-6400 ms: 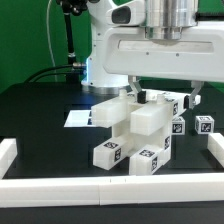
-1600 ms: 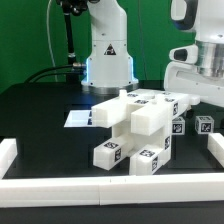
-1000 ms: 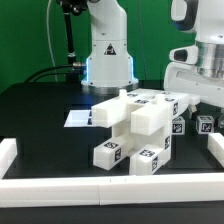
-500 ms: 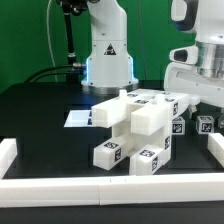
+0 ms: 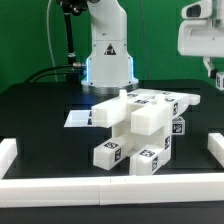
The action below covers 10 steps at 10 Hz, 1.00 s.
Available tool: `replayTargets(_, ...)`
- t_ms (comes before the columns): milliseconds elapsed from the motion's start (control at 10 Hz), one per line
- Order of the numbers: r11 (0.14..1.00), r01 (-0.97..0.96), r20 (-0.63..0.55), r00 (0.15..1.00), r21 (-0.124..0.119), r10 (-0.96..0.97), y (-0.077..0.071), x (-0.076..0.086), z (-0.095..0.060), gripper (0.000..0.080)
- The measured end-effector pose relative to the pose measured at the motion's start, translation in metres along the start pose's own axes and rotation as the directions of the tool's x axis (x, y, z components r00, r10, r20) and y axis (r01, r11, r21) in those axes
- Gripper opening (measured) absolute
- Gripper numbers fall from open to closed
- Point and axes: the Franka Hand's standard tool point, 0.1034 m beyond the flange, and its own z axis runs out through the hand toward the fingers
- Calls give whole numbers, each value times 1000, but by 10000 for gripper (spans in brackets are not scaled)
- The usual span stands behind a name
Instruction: Assemble chair
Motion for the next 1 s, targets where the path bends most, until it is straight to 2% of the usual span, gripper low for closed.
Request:
replayTargets(200, 996, 91, 12, 996, -16, -91, 9, 38, -21, 399)
replayTargets(400, 984, 175, -21, 984, -23, -175, 6, 71, -38, 399)
replayTargets(800, 979, 202, -22, 979, -22, -202, 7, 76, -37, 399)
replayTargets(900, 969, 244, -23, 969, -22, -245, 12, 93, -38, 399)
replayTargets(1000, 955, 297, -29, 954, -10, -298, 16, 114, -46, 399)
